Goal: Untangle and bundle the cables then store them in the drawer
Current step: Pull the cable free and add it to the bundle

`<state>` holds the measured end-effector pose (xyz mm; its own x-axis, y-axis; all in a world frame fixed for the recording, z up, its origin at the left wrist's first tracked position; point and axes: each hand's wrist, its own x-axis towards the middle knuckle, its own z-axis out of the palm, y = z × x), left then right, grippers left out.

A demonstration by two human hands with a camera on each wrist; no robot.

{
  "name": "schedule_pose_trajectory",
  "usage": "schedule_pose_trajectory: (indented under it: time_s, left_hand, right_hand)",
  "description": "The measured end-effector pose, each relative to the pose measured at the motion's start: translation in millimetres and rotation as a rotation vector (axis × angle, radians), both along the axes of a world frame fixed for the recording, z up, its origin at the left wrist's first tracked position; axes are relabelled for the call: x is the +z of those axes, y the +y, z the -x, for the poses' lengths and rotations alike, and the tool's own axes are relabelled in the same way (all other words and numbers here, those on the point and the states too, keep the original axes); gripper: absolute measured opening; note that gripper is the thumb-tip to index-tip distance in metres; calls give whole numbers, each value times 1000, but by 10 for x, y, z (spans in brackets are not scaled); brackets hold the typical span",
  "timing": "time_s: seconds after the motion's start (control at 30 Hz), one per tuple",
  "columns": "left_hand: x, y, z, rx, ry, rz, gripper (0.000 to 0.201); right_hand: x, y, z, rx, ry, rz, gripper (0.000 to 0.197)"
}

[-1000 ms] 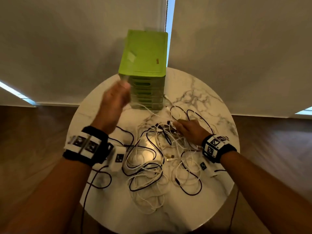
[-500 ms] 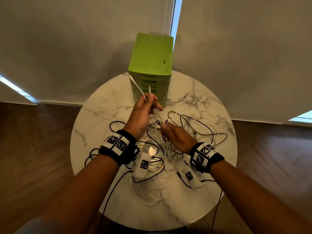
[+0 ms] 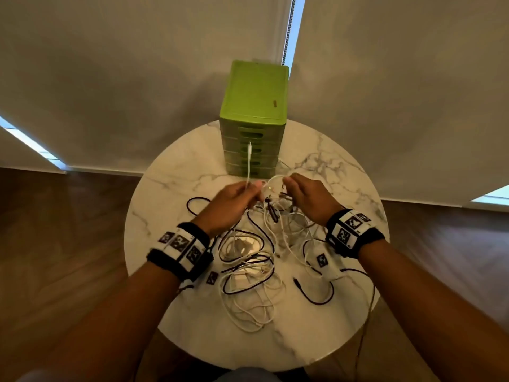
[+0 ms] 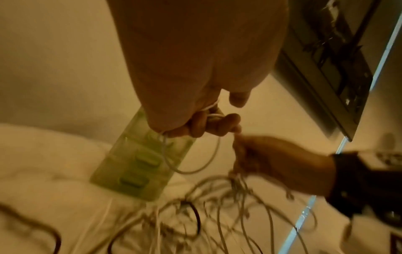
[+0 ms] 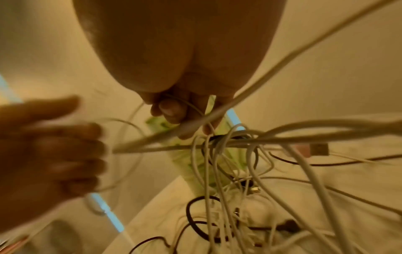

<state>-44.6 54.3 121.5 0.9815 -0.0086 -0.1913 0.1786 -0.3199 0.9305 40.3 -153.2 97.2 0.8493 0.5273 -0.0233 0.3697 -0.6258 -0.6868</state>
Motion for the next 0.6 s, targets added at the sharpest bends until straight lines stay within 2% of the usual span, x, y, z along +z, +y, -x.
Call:
schedule_pose_trajectory:
  time_s: [0.07,0.2,0.3,0.4,0.5,0.6]
  left_hand:
    - [-108,-138,28,66,26,90,41]
    - [-62,-289,-98,166,44,319,38]
    - [-5,-342,-188,187,2,312,27]
    - [9,-366,-205,131,-38,307,27]
    - [26,-318,-156,75,-87,344,27]
    - [173,-207,-97,132,-124,403,27]
  right_hand:
    - [153,115,138,103,-65,28,23]
    - [206,185,338,245,-99,93,33]
    - [87,181,401,222,28,45,27]
    - [-131,124,344,155,120,41,24]
    - [-279,35,234,159,130,72,21]
    - [-260,-2,156,206,92,64,24]
